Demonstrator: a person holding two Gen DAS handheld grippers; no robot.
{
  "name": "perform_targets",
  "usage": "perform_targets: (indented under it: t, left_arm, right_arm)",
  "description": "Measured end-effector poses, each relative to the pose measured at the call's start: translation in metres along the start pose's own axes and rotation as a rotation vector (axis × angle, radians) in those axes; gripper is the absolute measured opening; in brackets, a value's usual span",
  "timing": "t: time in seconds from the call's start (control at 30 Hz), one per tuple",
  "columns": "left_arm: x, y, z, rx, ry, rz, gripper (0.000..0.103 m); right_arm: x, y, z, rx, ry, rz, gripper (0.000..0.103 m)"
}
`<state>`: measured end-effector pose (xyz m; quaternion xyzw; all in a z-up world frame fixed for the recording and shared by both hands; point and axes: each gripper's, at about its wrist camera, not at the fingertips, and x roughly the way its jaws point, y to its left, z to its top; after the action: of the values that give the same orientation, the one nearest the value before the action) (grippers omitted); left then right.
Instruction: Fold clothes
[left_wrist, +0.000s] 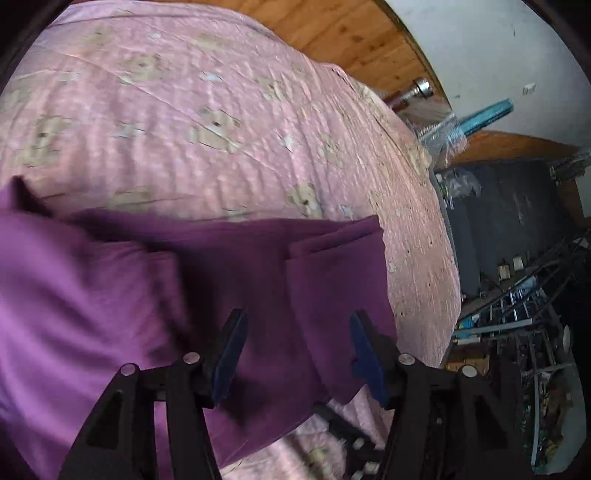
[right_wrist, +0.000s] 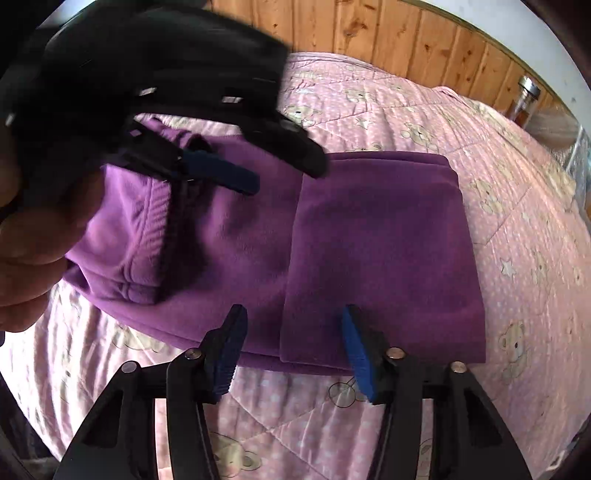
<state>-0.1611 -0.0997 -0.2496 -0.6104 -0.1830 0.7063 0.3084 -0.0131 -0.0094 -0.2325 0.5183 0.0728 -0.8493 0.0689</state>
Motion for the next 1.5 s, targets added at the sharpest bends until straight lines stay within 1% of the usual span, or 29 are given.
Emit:
perform_targets:
  t: [0.03, 0.07, 0.1, 0.13, 0.2, 0.27, 0.3, 0.37, 0.4, 0.5, 0.57, 0.63, 0.73, 0.8, 0.83, 0.9, 0.97, 1.07, 1.1, 1.17, 1.2, 1.23, 1.3, 1.33, 1.37, 1.4, 1.43, 1.47, 1.5]
  left_arm:
    - [0.016, -0.005, 0.005, -0.001, 0.015, 0.021, 0.06]
    - [0.026, -0.01, 0.008, 0.013, 0.022, 0.043, 0.059]
    - [0.032, -0.015, 0.009, 0.041, 0.02, 0.072, 0.029]
    - [0.033, -0.02, 0.01, 0.062, 0.01, 0.092, 0.008]
    - [0.017, -0.027, 0.01, 0.084, -0.039, 0.104, 0.008]
    - [-0.003, -0.024, 0.01, 0.062, -0.08, 0.117, 0.008]
    - [-0.003, -0.018, 0.009, 0.055, -0.075, 0.156, 0.008]
    - [0.007, -0.004, 0.009, 0.061, -0.044, 0.256, 0.009]
    - [0.011, 0.002, 0.01, 0.056, -0.044, 0.249, 0.013]
    - [0.013, 0.007, 0.011, 0.052, -0.044, 0.234, 0.014]
    - [-0.002, -0.004, 0.008, 0.073, -0.063, 0.247, 0.014]
    - [-0.021, -0.021, 0.002, 0.102, -0.127, 0.253, 0.014]
    - [-0.041, -0.048, -0.007, 0.142, -0.215, 0.219, 0.014]
    - [-0.027, -0.058, -0.007, 0.156, -0.182, 0.169, 0.014]
    - [-0.014, -0.059, -0.006, 0.163, -0.148, 0.161, 0.014]
    - [0.022, -0.054, -0.004, 0.177, -0.052, 0.194, 0.014]
    - [0.051, -0.042, -0.007, 0.185, 0.019, 0.249, 0.014]
    - [0.041, -0.038, -0.006, 0.155, 0.016, 0.221, 0.014]
    - [0.032, -0.042, -0.005, 0.151, -0.002, 0.209, 0.014]
    - [0.029, -0.044, -0.007, 0.165, -0.007, 0.206, 0.016]
    - [0.031, -0.043, -0.009, 0.172, 0.002, 0.218, 0.02]
    - [0.038, -0.039, -0.011, 0.167, 0.041, 0.237, 0.021]
    - [0.043, -0.034, -0.01, 0.162, 0.055, 0.227, 0.021]
    - [0.042, -0.038, -0.005, 0.157, 0.088, 0.24, 0.021]
    - [0.04, -0.043, 0.0, 0.151, 0.105, 0.244, 0.021]
    - [0.035, -0.05, 0.005, 0.148, 0.095, 0.227, 0.026]
    - [0.03, -0.059, 0.011, 0.151, 0.079, 0.196, 0.039]
    - [0.028, -0.069, 0.017, 0.154, 0.069, 0.169, 0.046]
    - [0.029, -0.078, 0.023, 0.155, 0.069, 0.151, 0.056]
  right_arm:
    - [0.001, 0.001, 0.002, -0.009, 0.0, -0.024, 0.014]
    - [0.0, 0.001, 0.003, -0.012, -0.001, -0.04, 0.01]
    - [-0.004, 0.0, 0.006, 0.002, -0.013, -0.032, 0.009]
    - [-0.01, 0.001, 0.009, 0.006, -0.03, -0.024, 0.009]
    - [-0.019, 0.009, 0.016, -0.015, -0.058, 0.006, 0.009]
    - [-0.013, 0.018, 0.02, -0.032, -0.051, 0.039, 0.009]
    - [-0.003, 0.021, 0.02, -0.033, -0.029, 0.059, 0.009]
    - [0.012, 0.024, 0.016, -0.04, -0.026, 0.073, 0.016]
    - [0.011, 0.024, 0.013, -0.064, -0.057, 0.078, 0.02]
    - [-0.018, 0.0, 0.014, -0.037, -0.056, 0.172, 0.029]
    - [-0.057, -0.038, 0.014, 0.075, -0.151, 0.207, 0.042]
    - [-0.08, -0.074, 0.01, 0.183, -0.232, 0.169, 0.042]
    - [-0.065, -0.11, 0.005, 0.277, -0.202, 0.122, 0.029]
    - [-0.031, -0.115, 0.002, 0.27, -0.097, 0.116, 0.022]
    - [-0.021, -0.116, -0.004, 0.26, -0.081, 0.104, 0.022]
    - [-0.005, -0.118, -0.013, 0.244, -0.05, 0.083, 0.022]
    - [-0.021, -0.119, -0.008, 0.268, -0.052, 0.083, 0.022]
    - [-0.046, -0.12, -0.01, 0.286, -0.141, 0.078, 0.022]
    - [-0.037, -0.118, -0.015, 0.291, -0.121, 0.085, 0.022]
    - [0.005, -0.105, -0.014, 0.308, -0.014, 0.132, 0.024]
    - [0.006, -0.11, -0.018, 0.329, -0.053, 0.155, 0.026]
    - [0.008, -0.116, -0.012, 0.343, -0.043, 0.166, 0.027]
    - [-0.006, -0.128, -0.009, 0.39, -0.069, 0.143, 0.04]
    - [-0.015, -0.133, -0.009, 0.41, -0.103, 0.114, 0.055]
    - [-0.019, -0.135, -0.01, 0.414, -0.135, 0.08, 0.063]
    - [-0.016, -0.135, -0.013, 0.407, -0.13, 0.068, 0.063]
    - [-0.009, -0.131, -0.014, 0.387, -0.1, 0.081, 0.063]
    - [-0.007, -0.125, -0.013, 0.352, -0.081, 0.087, 0.038]
    - [-0.004, -0.12, -0.012, 0.316, -0.062, 0.092, 0.027]
